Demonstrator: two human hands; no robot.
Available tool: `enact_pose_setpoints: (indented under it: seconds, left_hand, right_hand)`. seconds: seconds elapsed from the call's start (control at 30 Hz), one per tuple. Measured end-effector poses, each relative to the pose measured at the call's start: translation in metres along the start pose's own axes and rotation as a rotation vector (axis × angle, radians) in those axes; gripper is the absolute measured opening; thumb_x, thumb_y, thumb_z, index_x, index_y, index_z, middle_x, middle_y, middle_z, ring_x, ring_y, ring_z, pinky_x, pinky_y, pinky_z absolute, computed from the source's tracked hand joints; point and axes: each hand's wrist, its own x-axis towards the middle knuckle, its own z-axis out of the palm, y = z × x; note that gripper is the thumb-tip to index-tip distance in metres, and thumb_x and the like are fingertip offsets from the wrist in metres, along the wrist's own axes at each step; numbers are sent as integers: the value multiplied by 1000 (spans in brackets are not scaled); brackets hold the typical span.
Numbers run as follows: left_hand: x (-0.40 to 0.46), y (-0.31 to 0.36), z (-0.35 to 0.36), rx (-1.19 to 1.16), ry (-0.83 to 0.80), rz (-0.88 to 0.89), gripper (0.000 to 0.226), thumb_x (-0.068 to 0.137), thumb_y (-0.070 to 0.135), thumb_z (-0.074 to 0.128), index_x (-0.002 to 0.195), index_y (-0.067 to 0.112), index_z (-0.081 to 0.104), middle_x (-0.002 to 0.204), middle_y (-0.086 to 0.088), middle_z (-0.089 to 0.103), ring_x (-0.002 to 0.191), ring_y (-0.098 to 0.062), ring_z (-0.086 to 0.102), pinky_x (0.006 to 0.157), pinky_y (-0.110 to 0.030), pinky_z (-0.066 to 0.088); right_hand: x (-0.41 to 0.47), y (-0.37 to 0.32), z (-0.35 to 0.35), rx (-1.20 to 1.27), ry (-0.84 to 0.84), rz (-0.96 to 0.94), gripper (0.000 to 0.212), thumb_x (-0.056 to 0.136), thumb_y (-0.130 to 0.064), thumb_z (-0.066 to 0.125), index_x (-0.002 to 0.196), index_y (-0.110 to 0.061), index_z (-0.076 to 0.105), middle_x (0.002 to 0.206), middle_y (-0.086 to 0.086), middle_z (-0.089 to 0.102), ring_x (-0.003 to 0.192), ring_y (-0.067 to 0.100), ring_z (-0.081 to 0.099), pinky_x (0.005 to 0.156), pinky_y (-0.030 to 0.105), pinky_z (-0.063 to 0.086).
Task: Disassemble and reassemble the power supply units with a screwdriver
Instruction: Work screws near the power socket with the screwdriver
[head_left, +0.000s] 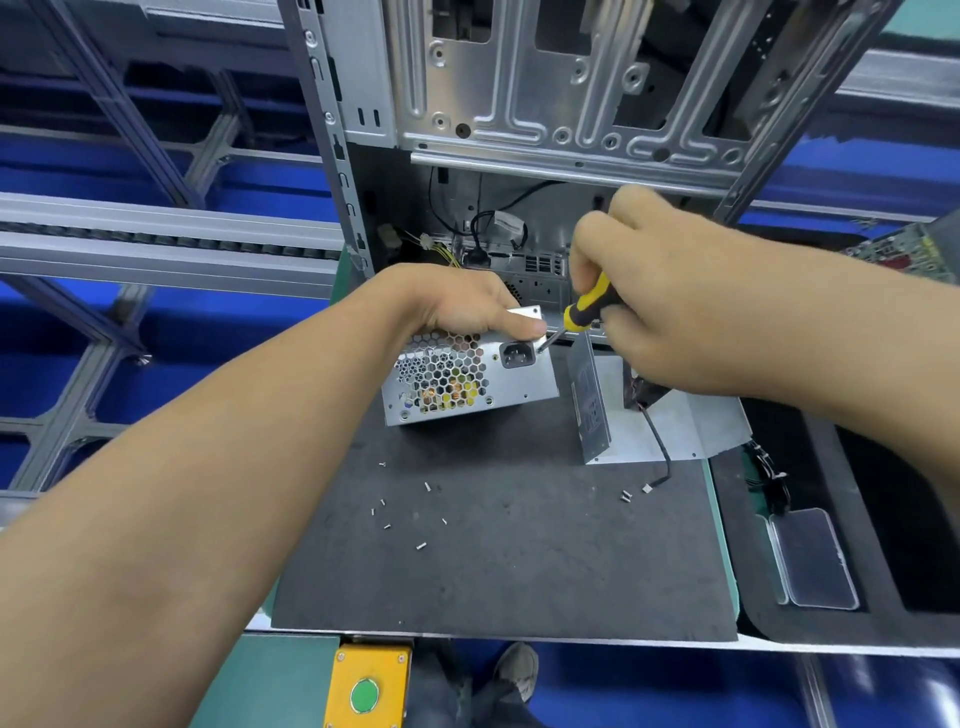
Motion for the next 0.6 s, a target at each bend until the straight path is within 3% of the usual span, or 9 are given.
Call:
enact_pose_setpoints:
  seconds: [0.03, 0.1, 0.2, 0.27, 0.33, 0.4, 0.47, 0.53, 0.6]
  left_hand:
    - [0, -1, 0, -2, -6, -11, 60, 70, 77, 60, 87, 24, 79, 81, -6, 53, 77, -21, 43, 74, -34, 34]
    - [-1, 0, 1, -11, -13, -10, 59, 70, 78, 59, 88, 26, 80, 83, -7, 53, 77, -21, 42, 72, -34, 34]
    - [0, 0, 0, 1, -14, 2, 50, 69, 80, 60, 71, 33, 77, 78, -6, 49, 76, -22, 41, 75, -35, 34]
    - [-1, 0, 0, 11, -13, 8, 46, 72, 79, 60, 63, 36, 74, 73, -2, 48, 75, -22, 40, 75, -35, 34]
    - [0, -1, 0, 5, -31, 15, 46, 73, 79, 60, 64, 37, 75, 73, -5, 47, 74, -23, 38, 74, -35, 32]
    - [0, -1, 0, -2, -31, 4, 47, 69, 78, 60, 69, 34, 77, 77, -7, 48, 75, -23, 39, 73, -35, 32]
    - [2, -2, 0, -2, -23, 0, 52, 68, 79, 60, 76, 31, 79, 74, -3, 50, 73, -21, 40, 70, -33, 32]
    - [3, -4, 0, -2, -16, -6, 53, 70, 80, 63, 69, 28, 75, 65, 4, 48, 69, -19, 39, 70, -33, 32]
    - [4, -4, -1, 10, -9, -6, 51, 71, 79, 63, 59, 30, 69, 57, 10, 45, 65, -17, 38, 68, -33, 32]
  right_hand:
    - [3, 2, 0, -29, 7, 0, 18, 92, -15, 53, 109, -22, 48, 106, 1, 39, 84, 26, 52, 80, 42, 46]
    - [7, 3, 0, -170, 51, 30, 12, 98, -28, 51, 107, -20, 53, 101, 4, 46, 94, 33, 54, 77, 38, 44]
    - [4, 0, 1, -337, 89, 110, 40, 101, -50, 31, 79, -21, 47, 72, 6, 37, 77, 32, 47, 63, 36, 36]
    - [0, -1, 4, -212, 68, 110, 39, 97, -56, 31, 81, -23, 46, 78, 7, 43, 75, 31, 46, 60, 36, 37]
    - [-2, 4, 4, -12, 38, 47, 18, 94, -39, 49, 100, -22, 47, 100, 5, 47, 81, 28, 52, 71, 40, 44]
    - [0, 7, 0, 22, 38, 20, 16, 92, -19, 55, 106, -23, 51, 107, 1, 42, 89, 28, 53, 79, 40, 45]
    - [4, 9, -2, -120, 87, 29, 11, 97, -24, 53, 106, -22, 58, 99, -1, 45, 96, 29, 52, 75, 35, 41]
    - [5, 6, 0, -347, 102, 52, 24, 102, -38, 41, 94, -22, 57, 78, 0, 40, 82, 30, 46, 66, 34, 36]
    - [2, 1, -1, -354, 89, 110, 32, 101, -51, 31, 89, -29, 50, 70, 2, 31, 72, 29, 40, 62, 36, 36]
